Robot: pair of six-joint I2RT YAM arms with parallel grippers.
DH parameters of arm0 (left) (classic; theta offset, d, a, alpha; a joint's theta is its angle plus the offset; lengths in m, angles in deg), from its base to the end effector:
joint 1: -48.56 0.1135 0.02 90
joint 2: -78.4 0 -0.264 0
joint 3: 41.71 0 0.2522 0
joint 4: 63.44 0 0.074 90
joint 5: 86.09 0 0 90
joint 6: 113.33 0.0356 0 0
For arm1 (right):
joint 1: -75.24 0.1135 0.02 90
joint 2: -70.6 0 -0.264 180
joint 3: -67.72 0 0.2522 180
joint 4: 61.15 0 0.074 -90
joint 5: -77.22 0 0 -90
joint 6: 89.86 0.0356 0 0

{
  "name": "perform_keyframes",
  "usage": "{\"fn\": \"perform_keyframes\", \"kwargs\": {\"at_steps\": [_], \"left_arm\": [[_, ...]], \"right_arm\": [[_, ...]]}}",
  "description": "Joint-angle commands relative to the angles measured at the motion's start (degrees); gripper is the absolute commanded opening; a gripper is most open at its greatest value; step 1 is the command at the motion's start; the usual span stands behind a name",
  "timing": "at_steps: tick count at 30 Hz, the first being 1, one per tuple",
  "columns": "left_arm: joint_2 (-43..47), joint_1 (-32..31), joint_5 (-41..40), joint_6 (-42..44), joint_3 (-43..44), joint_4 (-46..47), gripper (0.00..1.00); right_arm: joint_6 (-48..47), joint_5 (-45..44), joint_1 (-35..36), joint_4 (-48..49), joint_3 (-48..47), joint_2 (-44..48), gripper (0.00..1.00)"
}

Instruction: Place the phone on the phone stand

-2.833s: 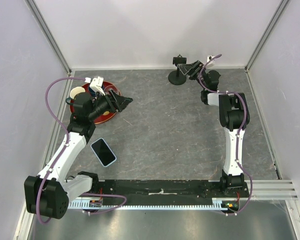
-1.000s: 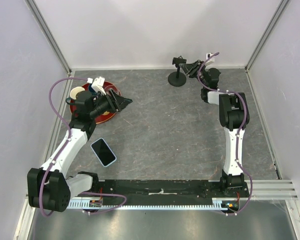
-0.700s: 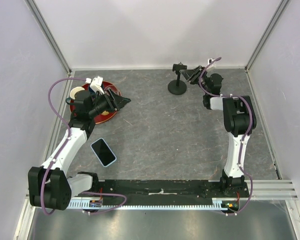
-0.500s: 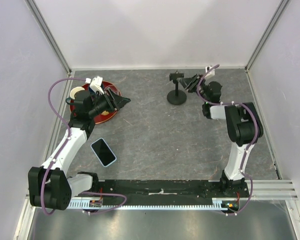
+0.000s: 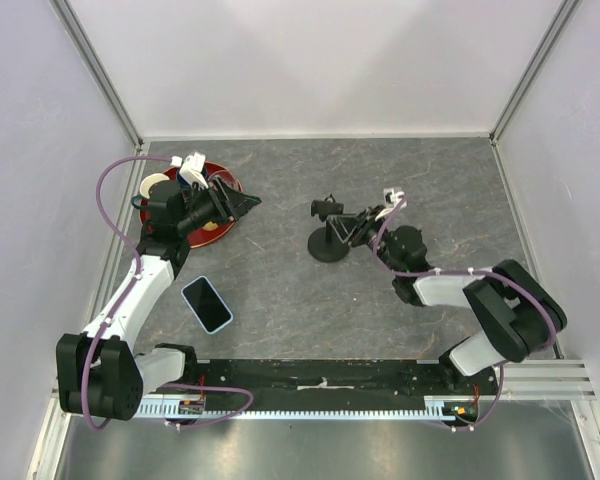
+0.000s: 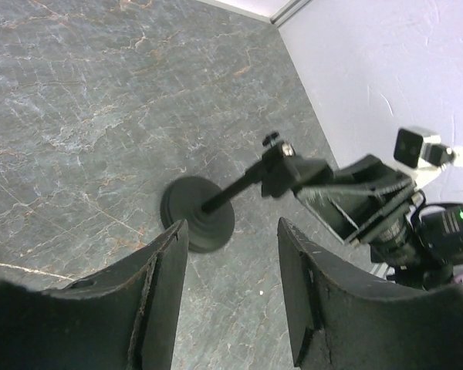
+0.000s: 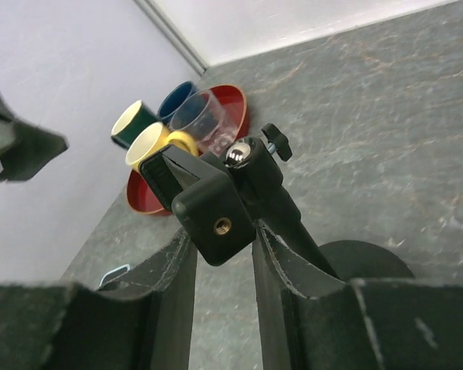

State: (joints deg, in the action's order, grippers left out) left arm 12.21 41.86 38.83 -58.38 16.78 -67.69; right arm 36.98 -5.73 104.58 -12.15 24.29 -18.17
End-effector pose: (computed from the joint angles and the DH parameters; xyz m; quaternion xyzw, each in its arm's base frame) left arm 0.2601 -0.0511 0.2999 0.0017 0.7648 -0.4318 0.4782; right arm 0.2600 0.1512 0.2050 -0.0001 0.6843 0.4327 0.5869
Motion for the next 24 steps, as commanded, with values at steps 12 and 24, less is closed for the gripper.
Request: {"fn": "perform_keyframes", "kwargs": {"at_steps": [12, 24], "left_arm": [[-1.6, 0.5, 0.5, -1.3, 3.2, -1.5, 0.6], [-3.0, 0.5, -4.2, 1.9, 6.1, -8.6, 0.77]], "right_arm": [[-5.5, -4.2, 3.8, 6.5, 10.3, 9.9, 0.0], [-7.7, -4.5, 3.8, -0.3, 12.8, 15.5, 0.81]]}}
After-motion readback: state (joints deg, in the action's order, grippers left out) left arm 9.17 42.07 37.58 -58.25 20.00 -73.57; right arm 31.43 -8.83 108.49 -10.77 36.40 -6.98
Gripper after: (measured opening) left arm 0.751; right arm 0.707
